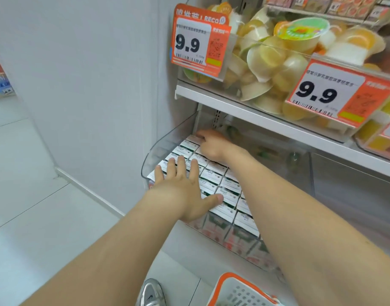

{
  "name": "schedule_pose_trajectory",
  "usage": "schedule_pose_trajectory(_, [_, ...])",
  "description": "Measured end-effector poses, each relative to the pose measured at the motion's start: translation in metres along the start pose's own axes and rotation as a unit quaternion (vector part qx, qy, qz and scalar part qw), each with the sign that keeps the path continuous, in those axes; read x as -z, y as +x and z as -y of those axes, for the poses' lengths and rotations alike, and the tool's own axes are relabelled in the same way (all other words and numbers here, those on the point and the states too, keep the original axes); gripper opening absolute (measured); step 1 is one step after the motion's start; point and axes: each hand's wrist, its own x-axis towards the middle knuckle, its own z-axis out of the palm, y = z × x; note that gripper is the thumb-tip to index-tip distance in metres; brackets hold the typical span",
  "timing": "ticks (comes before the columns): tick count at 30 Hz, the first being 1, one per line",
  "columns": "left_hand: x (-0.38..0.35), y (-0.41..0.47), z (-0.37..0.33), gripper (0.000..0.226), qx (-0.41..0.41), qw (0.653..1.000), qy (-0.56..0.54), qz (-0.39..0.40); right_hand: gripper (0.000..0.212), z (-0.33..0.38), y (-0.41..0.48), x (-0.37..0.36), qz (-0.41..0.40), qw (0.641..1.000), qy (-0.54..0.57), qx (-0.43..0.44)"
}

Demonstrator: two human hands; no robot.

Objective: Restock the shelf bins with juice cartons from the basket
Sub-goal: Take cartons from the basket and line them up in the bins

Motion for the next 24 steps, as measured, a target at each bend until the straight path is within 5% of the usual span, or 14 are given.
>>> schedule_pose_trajectory(7, [0.022,-0.036,-0.019,0.093,-0.043,0.997,-0.016,-0.059,0.036,0.014,-0.111,0.004,-0.240,0.960,0.139,0.037])
schedule_pose_trajectory(11, [0.016,-0.087,-0.040,0.052,-0.072,0.988,-0.003,-0.137,0.032,0.005,-0.217,0.001,-0.290,0.944,0.140,0.076])
schedule_pose_trajectory(14, [-0.004,-0.111,-0.054,0.036,-0.140,0.986,-0.024,-0.088,0.026,-0.013,-0.288,-0.011,-0.304,0.943,0.097,0.095])
schedule_pose_trajectory(17, [-0.024,-0.125,-0.075,0.031,-0.216,0.976,-0.037,0.011,0.020,-0.046,-0.337,-0.039,-0.244,0.964,0.070,0.076])
schedule_pose_trajectory(20, [-0.062,-0.127,-0.103,0.026,-0.231,0.970,0.021,0.072,0.020,-0.094,-0.363,-0.080,-0.062,0.994,0.086,0.035])
schedule_pose_trajectory(24, [-0.135,-0.114,-0.135,0.022,-0.221,0.958,0.095,0.153,0.032,-0.155,-0.385,-0.136,0.144,0.984,0.097,-0.037])
